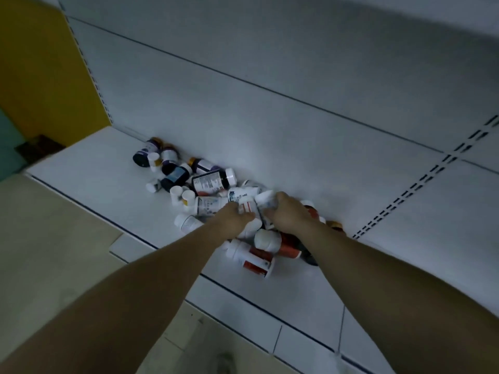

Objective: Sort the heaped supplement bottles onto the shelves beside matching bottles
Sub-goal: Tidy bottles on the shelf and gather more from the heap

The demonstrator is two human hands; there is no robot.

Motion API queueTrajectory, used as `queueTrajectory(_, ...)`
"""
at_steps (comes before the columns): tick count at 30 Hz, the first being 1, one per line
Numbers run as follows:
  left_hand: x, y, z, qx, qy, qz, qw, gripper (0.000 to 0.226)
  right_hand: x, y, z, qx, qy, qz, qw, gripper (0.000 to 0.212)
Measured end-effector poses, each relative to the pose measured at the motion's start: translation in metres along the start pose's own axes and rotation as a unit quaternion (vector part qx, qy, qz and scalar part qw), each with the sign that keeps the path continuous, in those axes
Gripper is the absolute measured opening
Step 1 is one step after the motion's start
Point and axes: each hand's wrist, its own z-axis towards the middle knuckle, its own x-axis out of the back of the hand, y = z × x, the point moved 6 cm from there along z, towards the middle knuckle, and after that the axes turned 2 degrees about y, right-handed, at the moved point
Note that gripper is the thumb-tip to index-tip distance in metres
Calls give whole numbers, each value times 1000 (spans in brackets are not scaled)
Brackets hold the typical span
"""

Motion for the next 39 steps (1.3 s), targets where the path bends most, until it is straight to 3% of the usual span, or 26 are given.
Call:
queueTrajectory(3, -6, -8, 23, 7, 16, 4, 1000, 39, -8, 3, 10, 4, 16, -9, 1000, 50)
queueTrajectory(6, -3, -3, 23, 4, 25, -41, 999, 19, 1, -1, 7, 15, 63, 28, 998, 50)
queueTrajectory(9, 9, -1, -1, 43, 9, -226, 973, 14, 25, -9, -17, -16, 115, 165, 979, 44)
queueTrajectory(13, 37, 6, -63, 54, -83, -443, 891, 39, 35, -27, -74, -69, 92, 442, 889, 25)
queueTrajectory(17, 70, 26, -144, 6, -164, -519, 839, 38, 34, -66, -140, -77, 46, 674, 734, 28)
queueTrajectory(18, 77, 31, -166, -8, -181, -525, 831, 33, 34, -78, -159, -74, 37, 699, 710, 27)
queueTrajectory(19, 84, 36, -188, -23, -193, -526, 828, 29, 33, -89, -179, -65, 31, 708, 703, 26)
queueTrajectory(23, 113, 43, -259, -63, -197, -504, 838, 37, 35, -126, -250, 22, 66, 675, 735, 29)
queueTrajectory(29, 142, 58, -335, -74, -204, -520, 826, 41, 51, -159, -345, 36, 57, 756, 651, 39)
queueTrajectory(32, 146, 67, -365, -102, -210, -507, 830, 42, 62, -166, -379, 65, 70, 760, 643, 58)
queueTrajectory(35, 145, 79, -393, -121, -211, -503, 829, 50, 79, -167, -409, 90, 100, 752, 645, 50)
queueTrajectory(39, 126, 108, -431, -171, -232, -470, 834, 23, 106, -148, -449, 103, 120, 784, 600, 50)
